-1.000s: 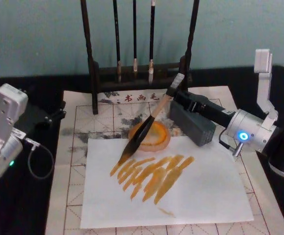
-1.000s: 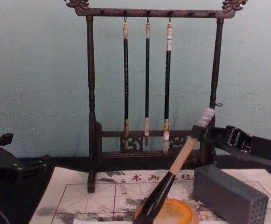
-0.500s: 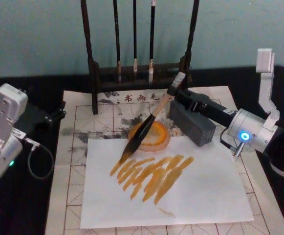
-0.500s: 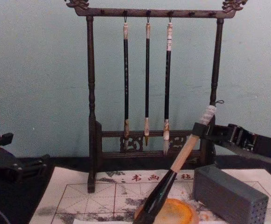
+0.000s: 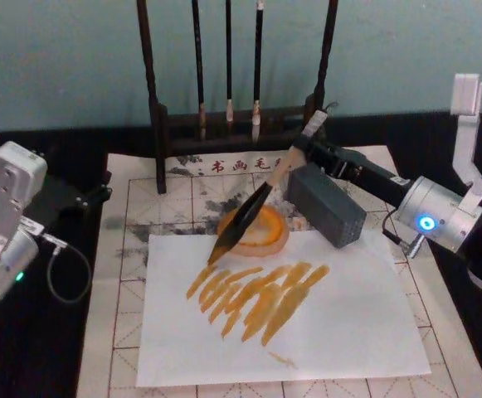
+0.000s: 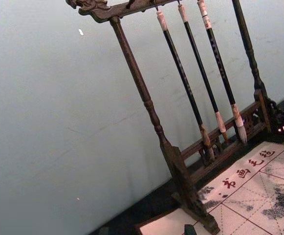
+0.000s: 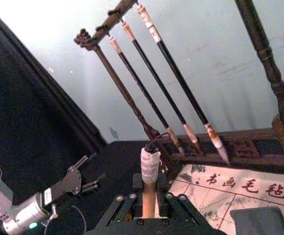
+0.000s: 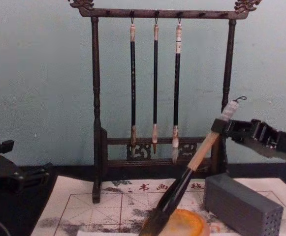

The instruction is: Pick up the brush from the inkstone, write on the paper, then place the brush back to its original position.

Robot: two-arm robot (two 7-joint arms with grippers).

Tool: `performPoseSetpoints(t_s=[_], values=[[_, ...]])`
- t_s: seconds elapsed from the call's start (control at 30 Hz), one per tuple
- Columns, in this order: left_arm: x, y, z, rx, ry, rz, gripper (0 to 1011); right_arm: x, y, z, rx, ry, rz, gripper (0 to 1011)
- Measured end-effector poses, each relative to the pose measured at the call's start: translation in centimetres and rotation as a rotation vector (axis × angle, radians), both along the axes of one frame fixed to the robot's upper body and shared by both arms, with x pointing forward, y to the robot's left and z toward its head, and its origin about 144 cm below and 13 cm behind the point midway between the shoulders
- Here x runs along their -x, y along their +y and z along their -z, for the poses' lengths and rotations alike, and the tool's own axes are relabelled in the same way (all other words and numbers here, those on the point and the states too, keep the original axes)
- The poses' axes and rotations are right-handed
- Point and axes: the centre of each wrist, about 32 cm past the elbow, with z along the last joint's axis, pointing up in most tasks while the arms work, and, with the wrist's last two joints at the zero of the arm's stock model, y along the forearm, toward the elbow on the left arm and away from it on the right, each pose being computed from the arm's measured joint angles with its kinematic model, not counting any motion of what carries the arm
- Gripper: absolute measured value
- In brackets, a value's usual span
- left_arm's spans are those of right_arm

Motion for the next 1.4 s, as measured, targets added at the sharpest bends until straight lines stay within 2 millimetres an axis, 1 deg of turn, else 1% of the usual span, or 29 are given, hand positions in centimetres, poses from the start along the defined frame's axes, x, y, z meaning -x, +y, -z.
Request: performPoseSetpoints(t_s=[0.2, 0.63, 1.4], values=[[0.0, 0.0, 0.0, 0.0, 0.0, 0.0, 1001, 0.08, -0.28, -0.3, -0.018, 0.004, 0.018, 191], [0.0, 0.0, 0.0, 0.0, 0.0, 0.0, 1001, 0.17, -0.69, -0.59, -0.089, 0.108, 0.09, 191], [0.0, 0.0, 0.0, 0.0, 0.0, 0.0, 1001, 0.21, -0.91, -0.03, -0.096, 0.16, 0.189, 191]])
